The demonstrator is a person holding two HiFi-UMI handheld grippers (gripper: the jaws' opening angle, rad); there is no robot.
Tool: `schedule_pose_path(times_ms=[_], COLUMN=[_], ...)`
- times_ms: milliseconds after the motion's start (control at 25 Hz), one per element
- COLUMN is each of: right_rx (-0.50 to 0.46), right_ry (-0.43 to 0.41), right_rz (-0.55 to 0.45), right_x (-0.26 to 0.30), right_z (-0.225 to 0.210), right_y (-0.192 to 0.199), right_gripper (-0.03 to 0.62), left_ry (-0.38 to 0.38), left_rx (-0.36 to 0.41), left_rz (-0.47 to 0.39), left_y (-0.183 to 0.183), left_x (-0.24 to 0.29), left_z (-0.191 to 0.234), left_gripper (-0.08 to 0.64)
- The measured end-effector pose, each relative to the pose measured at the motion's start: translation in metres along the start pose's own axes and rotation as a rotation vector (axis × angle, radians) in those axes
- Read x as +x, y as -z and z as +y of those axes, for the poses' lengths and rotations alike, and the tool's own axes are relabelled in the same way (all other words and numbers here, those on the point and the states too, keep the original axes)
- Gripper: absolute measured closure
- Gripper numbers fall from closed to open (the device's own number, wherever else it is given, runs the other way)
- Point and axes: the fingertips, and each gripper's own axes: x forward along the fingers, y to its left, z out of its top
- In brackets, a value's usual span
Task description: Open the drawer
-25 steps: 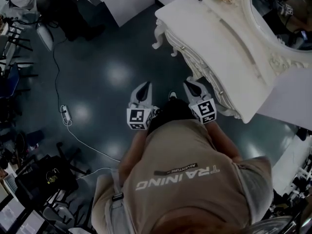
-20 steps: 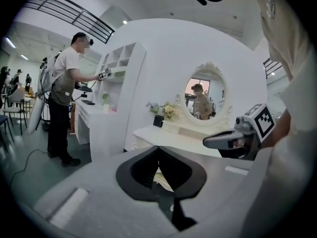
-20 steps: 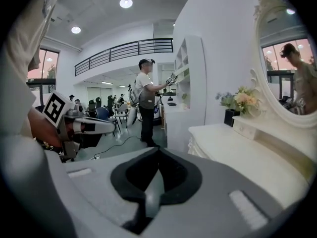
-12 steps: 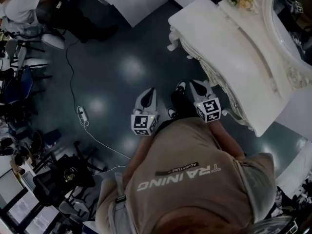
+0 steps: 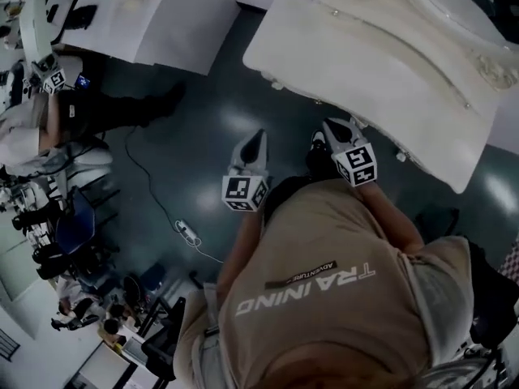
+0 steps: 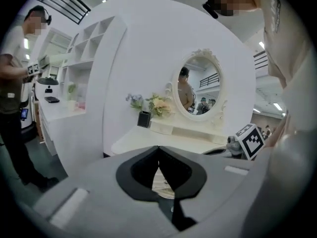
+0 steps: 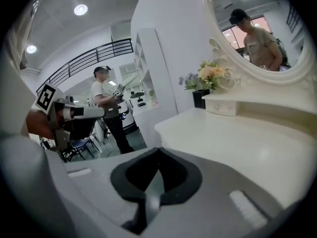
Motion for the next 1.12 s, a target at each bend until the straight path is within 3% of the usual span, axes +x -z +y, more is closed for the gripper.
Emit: schedule_pose_path(times_ms=[320, 520, 720, 920, 1120], right_rx=[0.128, 0.161, 0.270, 0.375, 0.454], right_ry=[0.127, 0.182, 0.331, 0.433, 0.562], right_rz=[-0.017, 0.017, -0.004, -0.025, -0.021], right_x=[-0.014, -0.006, 0.000, 0.020, 0.036], right_z=[-0.035, -0.040, -0.041, -0.043, -0.036], right_y=[0.002, 0.010, 0.003, -0.016, -0.005], right_gripper=[0.589, 0.589, 0.589, 0.589, 0.589], left_ry=[0.180, 0.304, 0.485, 0.611, 0.743], left_rx=[0.099, 0.147, 0.199, 0.273, 0.247], left_rz=[0.075, 0.097, 0.158, 0.150, 0.223], left_y=[-0.016, -0.017, -0.020, -0.039, -0.026], left_x=[0.059, 0.089, 0.111, 0.123, 0.135], left_z=[-0.009, -0.010, -0.005, 0.023, 0.044], left_gripper=[0.552, 0.552, 0.552, 0.552, 0.552])
